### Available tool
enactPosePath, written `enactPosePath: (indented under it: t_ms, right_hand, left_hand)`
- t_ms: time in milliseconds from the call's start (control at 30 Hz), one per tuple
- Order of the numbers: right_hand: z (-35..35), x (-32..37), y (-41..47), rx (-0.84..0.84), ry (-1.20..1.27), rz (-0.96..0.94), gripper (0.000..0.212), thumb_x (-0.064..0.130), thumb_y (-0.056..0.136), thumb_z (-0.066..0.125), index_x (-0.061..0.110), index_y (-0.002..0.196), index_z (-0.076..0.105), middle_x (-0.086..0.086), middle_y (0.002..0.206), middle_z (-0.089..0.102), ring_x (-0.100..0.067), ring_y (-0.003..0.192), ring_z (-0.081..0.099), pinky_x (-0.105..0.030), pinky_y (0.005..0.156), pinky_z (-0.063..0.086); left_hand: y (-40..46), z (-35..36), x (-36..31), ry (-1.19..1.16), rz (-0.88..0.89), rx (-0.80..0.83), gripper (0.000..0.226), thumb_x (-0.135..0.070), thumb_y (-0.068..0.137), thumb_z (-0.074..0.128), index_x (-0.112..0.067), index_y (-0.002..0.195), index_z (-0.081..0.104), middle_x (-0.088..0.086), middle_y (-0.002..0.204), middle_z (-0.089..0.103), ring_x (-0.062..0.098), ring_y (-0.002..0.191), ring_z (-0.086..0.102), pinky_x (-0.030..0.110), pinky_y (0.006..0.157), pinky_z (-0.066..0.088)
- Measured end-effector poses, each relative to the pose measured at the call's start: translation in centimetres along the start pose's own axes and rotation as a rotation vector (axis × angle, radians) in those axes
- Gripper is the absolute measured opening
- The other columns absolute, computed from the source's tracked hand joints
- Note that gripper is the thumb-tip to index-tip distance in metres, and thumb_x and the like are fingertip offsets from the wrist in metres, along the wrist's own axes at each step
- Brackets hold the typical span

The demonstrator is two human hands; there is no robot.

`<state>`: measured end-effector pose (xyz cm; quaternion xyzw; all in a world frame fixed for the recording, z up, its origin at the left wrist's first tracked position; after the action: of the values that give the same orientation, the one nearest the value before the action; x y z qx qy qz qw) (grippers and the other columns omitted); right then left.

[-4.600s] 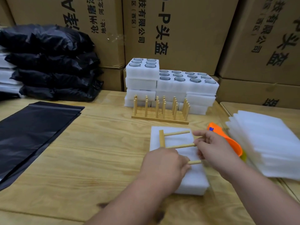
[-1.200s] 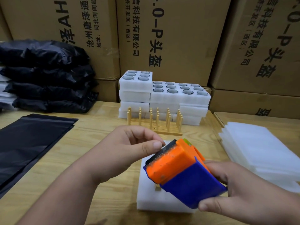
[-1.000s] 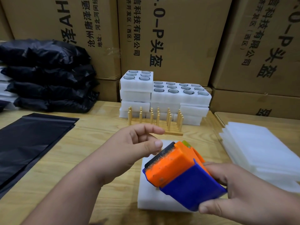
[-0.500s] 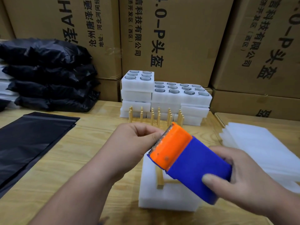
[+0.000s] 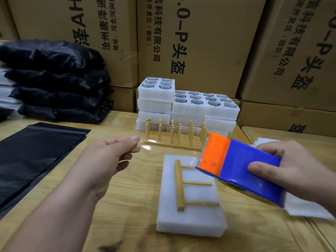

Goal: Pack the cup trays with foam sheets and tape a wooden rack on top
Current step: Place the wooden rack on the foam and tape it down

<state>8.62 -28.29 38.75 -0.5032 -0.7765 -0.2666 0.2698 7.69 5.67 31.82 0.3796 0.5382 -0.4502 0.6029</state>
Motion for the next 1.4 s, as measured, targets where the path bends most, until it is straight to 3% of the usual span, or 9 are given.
enactPosePath:
  t_ms: [167, 300, 400, 533, 667, 800, 1067, 1333, 1400]
  right_hand:
    - [-0.8, 0.3, 3.1, 0.105, -0.143, 0.046, 0.079, 0.099, 0.042, 0.064, 0.029, 0.077, 0.075, 0.0, 0.065, 0.072, -0.013, 0.056, 0.067, -0.024, 0.049, 0.048]
    - [-0.5, 2.0, 6.3, 0.214, -0.273, 0.068, 0.066, 0.089, 0.047, 0.067, 0.033, 0.08, 0.076, 0.004, 0.069, 0.075, -0.007, 0.057, 0.067, -0.021, 0.05, 0.048]
    - [-0.1, 2.8, 8.3, 0.276, -0.366, 0.08, 0.065, 0.089, 0.045, 0.066, 0.034, 0.079, 0.075, 0.004, 0.07, 0.075, -0.014, 0.062, 0.07, -0.029, 0.056, 0.051]
    - [0.5, 4.3, 10.5, 0.345, -0.456, 0.06, 0.08, 0.094, 0.038, 0.067, 0.026, 0.079, 0.075, 0.005, 0.07, 0.076, -0.014, 0.064, 0.072, -0.025, 0.054, 0.052]
    - [1.4, 5.8, 12.0, 0.402, -0.518, 0.064, 0.078, 0.09, 0.04, 0.074, 0.021, 0.077, 0.076, 0.006, 0.071, 0.076, -0.009, 0.061, 0.071, -0.023, 0.053, 0.049]
    - [2.8, 7.4, 12.7, 0.456, -0.608, 0.036, 0.072, 0.085, 0.041, 0.065, 0.022, 0.075, 0.073, 0.01, 0.067, 0.074, -0.005, 0.055, 0.068, -0.018, 0.048, 0.045]
    - [4.8, 8.6, 13.5, 0.503, -0.687, -0.019, 0.077, 0.087, 0.039, 0.061, 0.022, 0.078, 0.074, 0.012, 0.067, 0.074, -0.004, 0.057, 0.068, -0.017, 0.048, 0.045]
    - [5.0, 8.6, 13.6, 0.509, -0.701, -0.004, 0.076, 0.087, 0.041, 0.062, 0.023, 0.08, 0.073, 0.012, 0.068, 0.074, -0.003, 0.058, 0.069, -0.018, 0.05, 0.047]
    - [5.1, 8.5, 13.6, 0.514, -0.697, 0.002, 0.076, 0.086, 0.042, 0.062, 0.023, 0.081, 0.073, 0.012, 0.069, 0.075, -0.004, 0.06, 0.07, -0.019, 0.052, 0.048]
  left_hand:
    - [1.2, -1.3, 5.2, -0.031, -0.205, -0.083, 0.018, -0.032, 0.083, 0.081, -0.015, 0.078, 0.082, -0.004, 0.08, 0.076, 0.006, 0.061, 0.058, 0.029, 0.068, 0.05]
    - [1.6, -0.4, 10.0, -0.141, -0.406, -0.11, 0.014, -0.03, 0.085, 0.079, -0.016, 0.089, 0.078, -0.007, 0.074, 0.074, 0.005, 0.052, 0.053, 0.022, 0.052, 0.045]
    - [1.5, 0.2, 12.8, -0.169, -0.47, -0.127, 0.012, -0.028, 0.086, 0.078, -0.016, 0.087, 0.076, -0.008, 0.071, 0.074, 0.004, 0.042, 0.051, 0.017, 0.042, 0.04]
    - [1.6, 0.8, 14.9, -0.146, -0.508, -0.153, 0.018, -0.031, 0.087, 0.078, -0.014, 0.091, 0.076, -0.009, 0.076, 0.078, 0.004, 0.042, 0.05, 0.016, 0.039, 0.036]
    - [1.7, 1.4, 16.2, -0.018, -0.5, -0.155, 0.019, -0.031, 0.089, 0.076, -0.012, 0.085, 0.075, -0.01, 0.072, 0.077, 0.005, 0.04, 0.053, 0.017, 0.042, 0.036]
    - [1.7, 2.0, 17.3, 0.081, -0.466, -0.137, 0.032, -0.029, 0.09, 0.074, -0.012, 0.063, 0.071, 0.003, 0.061, 0.069, 0.016, 0.046, 0.052, 0.023, 0.047, 0.035]
    - [1.7, 2.0, 17.4, 0.188, -0.414, -0.152, 0.037, -0.028, 0.093, 0.07, -0.01, 0.061, 0.066, 0.007, 0.049, 0.06, 0.018, 0.036, 0.049, 0.021, 0.042, 0.042]
    - [1.6, 2.8, 16.3, 0.502, -0.283, -0.069, 0.035, -0.043, 0.081, 0.064, -0.009, 0.075, 0.071, 0.005, 0.06, 0.072, 0.029, 0.058, 0.072, 0.041, 0.061, 0.063]
    - [1.7, 2.5, 15.9, 0.61, -0.252, -0.087, 0.043, -0.052, 0.075, 0.061, -0.015, 0.093, 0.073, 0.003, 0.073, 0.076, 0.027, 0.073, 0.074, 0.042, 0.069, 0.063]
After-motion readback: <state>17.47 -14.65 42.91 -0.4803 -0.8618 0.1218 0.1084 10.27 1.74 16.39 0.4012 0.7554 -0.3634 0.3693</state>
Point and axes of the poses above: each hand's wrist, its own y-axis towards the middle knuckle, its own z-axis out of the palm, x = y × z, the point moved 8 cm from there along y, towards the middle knuckle
